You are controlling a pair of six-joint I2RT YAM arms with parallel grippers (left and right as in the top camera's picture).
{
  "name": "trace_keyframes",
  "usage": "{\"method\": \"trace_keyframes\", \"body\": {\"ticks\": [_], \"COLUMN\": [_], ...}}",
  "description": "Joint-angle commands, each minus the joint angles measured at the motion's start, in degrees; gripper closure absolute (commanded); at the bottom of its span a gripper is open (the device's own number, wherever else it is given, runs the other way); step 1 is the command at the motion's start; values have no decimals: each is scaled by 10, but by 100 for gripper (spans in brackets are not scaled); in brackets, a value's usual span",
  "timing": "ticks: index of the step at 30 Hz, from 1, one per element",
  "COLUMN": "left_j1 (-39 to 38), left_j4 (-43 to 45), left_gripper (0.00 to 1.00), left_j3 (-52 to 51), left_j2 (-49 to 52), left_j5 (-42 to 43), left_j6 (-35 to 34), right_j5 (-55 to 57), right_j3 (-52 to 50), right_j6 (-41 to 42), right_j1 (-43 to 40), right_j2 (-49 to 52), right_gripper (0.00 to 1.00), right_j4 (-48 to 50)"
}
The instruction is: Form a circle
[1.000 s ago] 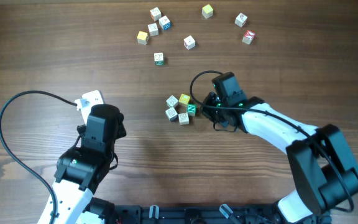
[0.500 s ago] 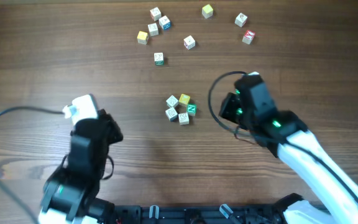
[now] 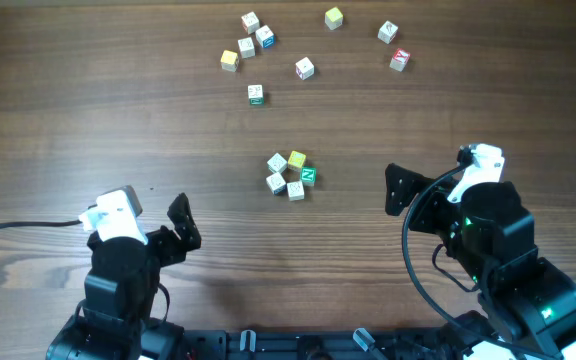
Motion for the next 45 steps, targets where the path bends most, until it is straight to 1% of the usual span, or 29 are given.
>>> {"method": "trace_keyframes", "body": {"ticks": [1,4,9,12,13,15,17,19,20,22,23,25,26,27,29,33,34,39,41,45], "left_j1": [-2,-2,-2,-2,-2,-2,-2,-2,-2,-2,-2,-2,-2,-2,-2,-2,-2,-2,-2,-2], "left_j4": [-26,-54,-74,-74,-73,-74,-74,-73,-74,-74,-74,-73,-74,-74,-74,-74,-74,-74,-73,-73], "left_gripper": [0,0,0,0,0,0,0,0,0,0,0,0,0,0,0,0,0,0,0,0], "left_j3": [2,2,2,2,2,2,2,2,2,2,2,2,2,2,2,2,2,2,2,2], "left_j2": [-3,-3,-3,-3,-3,-3,-3,-3,-3,-3,-3,-3,-3,-3,-3,-3,-3,-3,-3,-3], "left_j5": [5,5,5,5,5,5,5,5,5,5,5,5,5,5,5,5,5,5,5,5], "left_j6": [2,2,2,2,2,2,2,2,2,2,2,2,2,2,2,2,2,2,2,2], "right_j5": [14,15,15,20,59,64,29,-39,-71,-111,-133,-153,-154,-154,-144,-104,-92,-84,-85,-100], "right_j3": [0,0,0,0,0,-10,-42,-103,-135,-189,-233,-306,-345,-376,-416,-480,-497,-497,-497,-496], "right_j6": [-11,-11,-11,-13,-17,-44,-103,-191,-215,-222,-221,-210,-200,-194,-188,-148,-135,-128,-128,-128], "right_j1": [-2,-2,-2,-4,-16,-53,-107,-167,-197,-242,-273,-307,-317,-319,-319,-319,-319,-319,-319,-319], "right_j2": [10,30,60,25,-7,-56,-123,-211,-255,-318,-360,-413,-413,-409,-415,-414,-414,-414,-414,-412], "right_gripper": [0,0,0,0,0,0,0,0,0,0,0,0,0,0,0,0,0,0,0,0], "right_j4": [-12,-12,-12,-25,-30,-16,43,147,196,278,346,455,524,571,604,613,601,490,425,428]}}
